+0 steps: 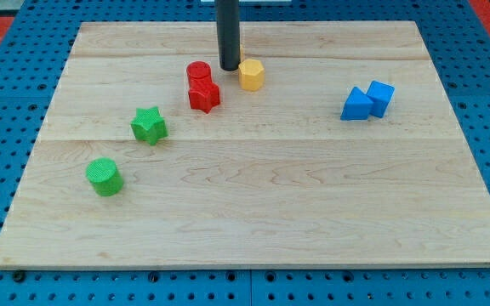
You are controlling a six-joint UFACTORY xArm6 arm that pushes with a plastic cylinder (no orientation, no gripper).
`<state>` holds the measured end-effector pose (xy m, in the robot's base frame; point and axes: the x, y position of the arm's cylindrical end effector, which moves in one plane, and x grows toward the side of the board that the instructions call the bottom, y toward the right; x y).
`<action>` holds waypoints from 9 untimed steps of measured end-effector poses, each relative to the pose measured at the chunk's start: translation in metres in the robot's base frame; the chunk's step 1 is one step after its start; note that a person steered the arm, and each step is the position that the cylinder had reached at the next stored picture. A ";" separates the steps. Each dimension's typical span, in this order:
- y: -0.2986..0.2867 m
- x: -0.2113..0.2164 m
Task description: Slide the red blocks to the top right of the green circle
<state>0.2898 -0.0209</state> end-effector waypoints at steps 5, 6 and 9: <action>-0.020 0.069; -0.034 0.109; -0.124 0.146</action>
<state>0.4363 -0.1454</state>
